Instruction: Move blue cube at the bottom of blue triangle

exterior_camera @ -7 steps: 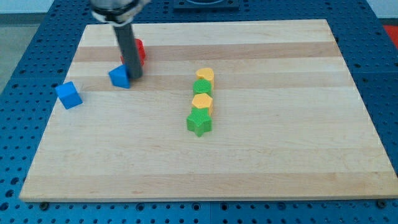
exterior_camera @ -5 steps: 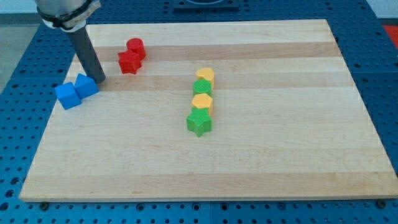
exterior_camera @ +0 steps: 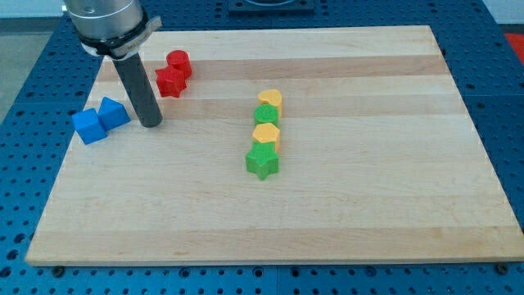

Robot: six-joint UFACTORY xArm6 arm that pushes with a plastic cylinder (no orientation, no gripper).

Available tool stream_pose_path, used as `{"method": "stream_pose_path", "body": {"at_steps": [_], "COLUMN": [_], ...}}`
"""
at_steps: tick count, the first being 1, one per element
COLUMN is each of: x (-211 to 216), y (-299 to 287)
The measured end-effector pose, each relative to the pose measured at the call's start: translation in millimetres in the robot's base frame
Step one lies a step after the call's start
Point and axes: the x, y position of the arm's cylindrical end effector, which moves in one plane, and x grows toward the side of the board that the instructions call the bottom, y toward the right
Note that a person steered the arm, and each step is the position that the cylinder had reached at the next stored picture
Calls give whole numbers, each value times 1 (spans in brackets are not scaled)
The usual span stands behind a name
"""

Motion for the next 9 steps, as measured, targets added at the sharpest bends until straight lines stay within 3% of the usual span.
{"method": "stream_pose_path", "body": {"at_steps": [2,4,9], "x": [-7,17,-4], "y": [-8,-32,-47]}}
